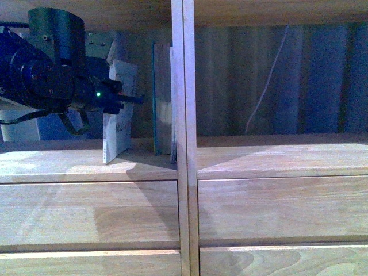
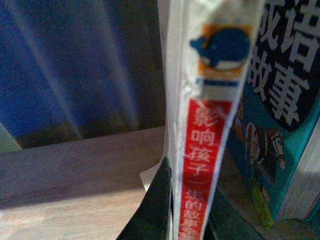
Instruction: Organize books on shelf
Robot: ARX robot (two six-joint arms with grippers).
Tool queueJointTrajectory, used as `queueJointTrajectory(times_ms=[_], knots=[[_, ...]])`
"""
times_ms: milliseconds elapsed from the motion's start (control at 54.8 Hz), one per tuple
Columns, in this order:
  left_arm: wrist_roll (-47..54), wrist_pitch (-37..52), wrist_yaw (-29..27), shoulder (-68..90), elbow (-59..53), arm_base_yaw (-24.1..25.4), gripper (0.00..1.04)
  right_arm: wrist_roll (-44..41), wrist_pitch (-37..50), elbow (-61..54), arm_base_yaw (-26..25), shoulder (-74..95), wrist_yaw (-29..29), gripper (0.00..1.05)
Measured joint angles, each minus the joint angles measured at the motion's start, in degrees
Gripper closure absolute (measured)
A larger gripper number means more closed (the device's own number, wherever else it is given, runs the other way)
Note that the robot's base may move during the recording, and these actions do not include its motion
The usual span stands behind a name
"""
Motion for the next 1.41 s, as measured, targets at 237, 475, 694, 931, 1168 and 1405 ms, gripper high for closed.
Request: queueJointTrajectory(times_ms=[237,475,694,931,1168,1405], knots=[[-0.2,-1.2,-1.0,2.9,4.0,-1.7,0.98,0.1,0.0,0.0,-0.7,0.7,-0.4,0.07],[-1.6,-2.8,-1.6,4.5,6.8,-2.2,0.98,0.2,0.1,0.0,-0.7,1.2,-0.5,0.07],[-2.4,-3.5,-1.5,5.2,7.9,-3.0,0.98,0.3,0.7,0.1,-0.5,2.1,-0.5,0.07],[-4.4,-4.1,-1.2,5.8,8.4,-3.4,0.63,0.6,0.9,0.1,-0.5,2.2,-0.5,0.07],[-6.6,-6.2,-1.4,8.6,12.3,-3.7,0.17,1.3,0.9,0.1,-0.4,2.1,-0.5,0.07],[-10.5,-7.4,-0.5,8.6,12.4,-3.6,0.08,1.4,0.9,0.1,0.0,1.9,-0.4,0.07]])
